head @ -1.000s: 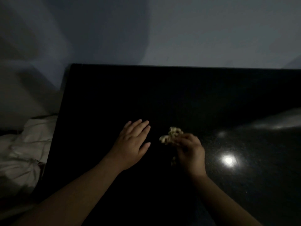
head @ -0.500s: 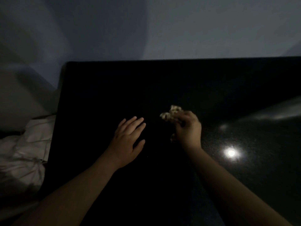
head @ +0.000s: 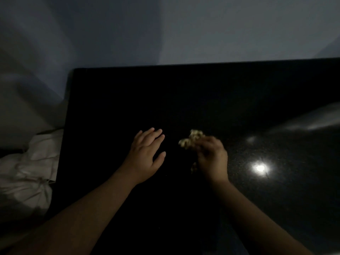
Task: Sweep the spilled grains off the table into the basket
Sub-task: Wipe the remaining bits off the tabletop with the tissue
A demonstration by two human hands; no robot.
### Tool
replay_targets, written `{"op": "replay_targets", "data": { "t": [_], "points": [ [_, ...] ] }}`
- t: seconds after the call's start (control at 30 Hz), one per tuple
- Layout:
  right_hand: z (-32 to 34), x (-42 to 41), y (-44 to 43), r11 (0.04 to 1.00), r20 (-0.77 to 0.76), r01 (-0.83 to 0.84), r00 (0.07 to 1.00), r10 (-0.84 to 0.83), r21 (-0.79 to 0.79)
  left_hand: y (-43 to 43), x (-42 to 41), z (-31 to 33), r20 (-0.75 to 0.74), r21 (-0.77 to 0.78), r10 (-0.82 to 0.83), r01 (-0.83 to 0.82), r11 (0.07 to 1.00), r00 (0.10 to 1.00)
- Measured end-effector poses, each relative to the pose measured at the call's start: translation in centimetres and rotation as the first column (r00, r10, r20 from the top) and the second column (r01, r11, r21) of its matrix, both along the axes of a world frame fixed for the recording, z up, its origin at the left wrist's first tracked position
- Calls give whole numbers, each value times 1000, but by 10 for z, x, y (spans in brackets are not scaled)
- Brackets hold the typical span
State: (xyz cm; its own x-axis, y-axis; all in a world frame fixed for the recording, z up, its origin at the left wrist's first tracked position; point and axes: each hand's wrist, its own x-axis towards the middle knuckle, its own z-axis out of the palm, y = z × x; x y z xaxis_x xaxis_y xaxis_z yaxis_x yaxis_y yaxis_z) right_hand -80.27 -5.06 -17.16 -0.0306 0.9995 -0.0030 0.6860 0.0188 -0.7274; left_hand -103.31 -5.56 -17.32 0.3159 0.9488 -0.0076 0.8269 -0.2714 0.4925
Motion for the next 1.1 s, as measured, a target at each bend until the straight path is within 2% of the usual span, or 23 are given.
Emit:
{"op": "replay_targets", "data": {
  "t": [0.1,0.17,0.3,0.37,0.47,0.57,0.67,0.73,0.8,0.93,1.0,1.1],
  "points": [
    [11,9,-45,985,-32,-161,987,159,-56,3,2,8,-34,-20,3,-4,1000,999],
    [18,19,-53,980,-123,-162,981,148,-112,4,4,15,-51,-53,25,-27,998,998],
    [24,31,-11,983,-50,170,985,-167,61,5,10,25,-144,-79,-60,49,996,988],
    [21,25,18,964,-56,252,967,-249,79,10,14,27,-167,-148,-118,94,985,979],
    [10,2,20,980,-12,197,980,-197,12,14,20,26,-204,-213,-161,116,970,966],
    [5,-5,-26,998,59,61,996,-61,0,6,18,21,-197,-170,-131,97,981,972],
    [10,3,-81,997,3,-65,998,65,-45,-8,11,22,-191,-185,-146,110,977,971],
    [15,9,-100,993,-40,-90,995,87,-78,-19,4,24,-165,-204,-153,118,972,974],
    [18,13,-88,998,-64,-19,998,15,-60,-29,-3,24,-146,-192,-163,133,972,976],
    [13,17,-22,948,-24,317,948,-316,27,-44,-14,20,-97,-185,-170,150,971,981],
    [5,11,-10,937,2,348,937,-348,35,-50,-16,17,-77,-166,-160,146,975,984],
    [-3,4,-36,968,72,247,966,-249,30,-55,-15,15,-70,-174,-124,111,979,990]
  ]
}}
